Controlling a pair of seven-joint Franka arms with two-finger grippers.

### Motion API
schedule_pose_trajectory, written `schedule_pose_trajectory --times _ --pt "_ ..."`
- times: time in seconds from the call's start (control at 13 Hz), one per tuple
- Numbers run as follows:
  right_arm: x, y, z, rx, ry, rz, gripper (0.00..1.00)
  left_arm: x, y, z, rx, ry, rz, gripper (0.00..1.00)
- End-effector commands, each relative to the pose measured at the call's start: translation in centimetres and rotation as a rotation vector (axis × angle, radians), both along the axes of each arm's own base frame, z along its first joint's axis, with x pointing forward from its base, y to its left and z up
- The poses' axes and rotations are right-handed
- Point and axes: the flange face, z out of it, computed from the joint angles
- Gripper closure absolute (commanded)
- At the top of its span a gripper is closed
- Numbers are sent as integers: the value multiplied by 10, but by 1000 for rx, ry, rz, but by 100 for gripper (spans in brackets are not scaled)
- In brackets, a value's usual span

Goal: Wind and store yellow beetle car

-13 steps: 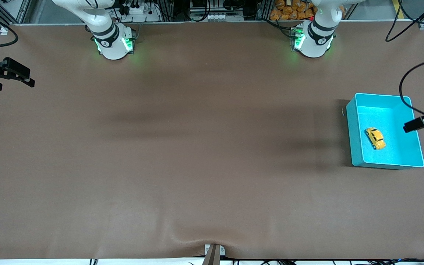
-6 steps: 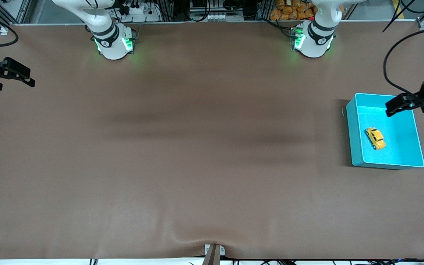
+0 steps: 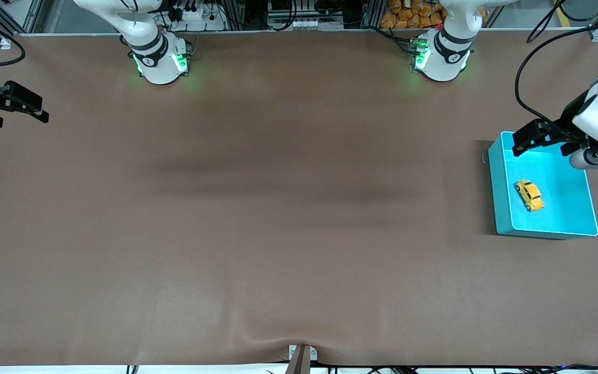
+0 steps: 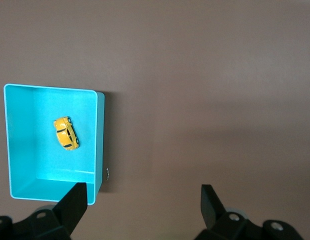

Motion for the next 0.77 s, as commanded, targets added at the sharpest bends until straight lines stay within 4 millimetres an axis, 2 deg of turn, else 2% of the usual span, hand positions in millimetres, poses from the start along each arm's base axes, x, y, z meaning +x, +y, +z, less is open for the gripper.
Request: schedule_pose_trajectory --times 0.0,0.69 --pt "-7 0 8 -15 -4 -12 0 -17 0 16 -12 24 -44 0" --pt "-6 0 8 -15 -5 -11 0 -21 2 23 -1 15 -41 0"
